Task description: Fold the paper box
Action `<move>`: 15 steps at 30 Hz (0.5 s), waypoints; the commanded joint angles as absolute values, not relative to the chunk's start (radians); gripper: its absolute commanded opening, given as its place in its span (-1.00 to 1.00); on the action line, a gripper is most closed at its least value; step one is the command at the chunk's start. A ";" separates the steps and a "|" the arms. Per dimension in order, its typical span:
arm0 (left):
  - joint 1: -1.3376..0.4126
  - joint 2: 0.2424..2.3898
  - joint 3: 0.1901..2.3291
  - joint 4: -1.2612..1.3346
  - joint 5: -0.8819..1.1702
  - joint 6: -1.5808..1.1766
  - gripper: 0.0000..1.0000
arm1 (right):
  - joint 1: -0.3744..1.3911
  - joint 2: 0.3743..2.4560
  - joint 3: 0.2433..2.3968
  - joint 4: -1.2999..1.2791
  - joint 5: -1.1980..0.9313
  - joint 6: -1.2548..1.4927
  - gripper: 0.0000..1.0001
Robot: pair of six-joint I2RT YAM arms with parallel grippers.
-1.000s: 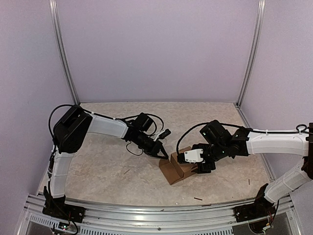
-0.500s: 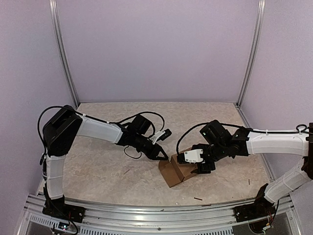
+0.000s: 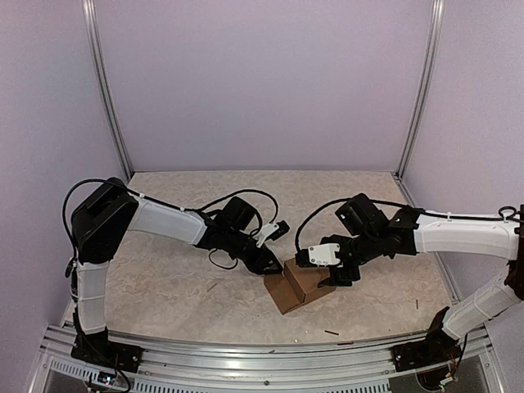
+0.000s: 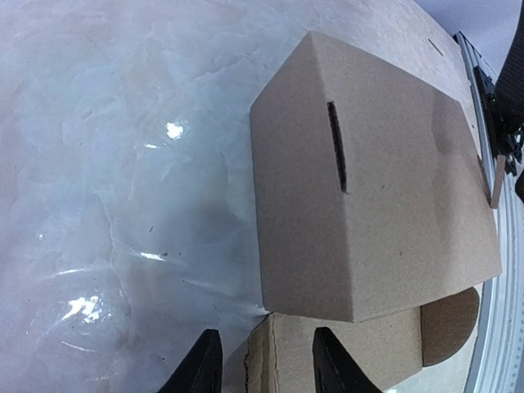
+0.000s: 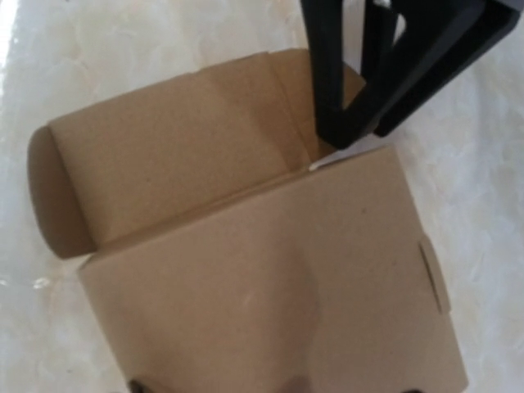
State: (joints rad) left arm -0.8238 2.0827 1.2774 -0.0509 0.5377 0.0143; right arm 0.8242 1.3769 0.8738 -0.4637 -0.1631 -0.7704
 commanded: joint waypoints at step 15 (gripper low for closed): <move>-0.734 2.118 1.383 -0.204 0.716 -0.216 -0.11 | 0.807 1.349 0.868 -0.471 -0.180 -0.756 0.43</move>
State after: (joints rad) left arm -0.7200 2.0529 1.3457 -0.1173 0.6231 -0.1963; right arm 0.8165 1.3769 0.8738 -0.4667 -0.1658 -0.7662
